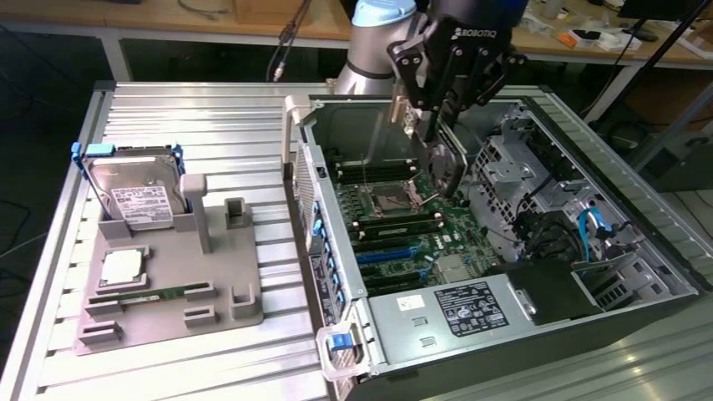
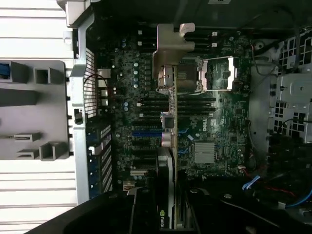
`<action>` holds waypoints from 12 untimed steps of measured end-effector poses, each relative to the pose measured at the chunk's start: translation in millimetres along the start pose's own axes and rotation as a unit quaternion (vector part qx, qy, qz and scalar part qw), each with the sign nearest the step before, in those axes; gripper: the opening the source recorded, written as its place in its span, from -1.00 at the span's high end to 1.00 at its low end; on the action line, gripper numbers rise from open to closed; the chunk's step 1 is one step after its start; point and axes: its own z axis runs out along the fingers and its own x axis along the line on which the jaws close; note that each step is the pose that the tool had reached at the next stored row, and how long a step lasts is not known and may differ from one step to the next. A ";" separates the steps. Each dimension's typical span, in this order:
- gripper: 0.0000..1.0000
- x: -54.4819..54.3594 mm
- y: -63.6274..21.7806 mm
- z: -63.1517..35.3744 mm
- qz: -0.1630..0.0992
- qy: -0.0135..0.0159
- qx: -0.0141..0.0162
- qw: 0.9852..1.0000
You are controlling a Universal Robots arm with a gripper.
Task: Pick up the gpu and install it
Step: 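Pick up the gpu and move the gpu toward the slot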
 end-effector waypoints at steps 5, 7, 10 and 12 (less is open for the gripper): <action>0.47 -21.7 3.0 1.4 0.000 0.000 0.000 1.000; 0.47 -29.2 7.6 1.7 0.000 0.000 0.000 1.000; 0.47 -35.6 15.4 2.1 0.000 0.000 0.000 1.000; 0.47 -39.4 21.1 2.4 0.000 0.000 0.000 1.000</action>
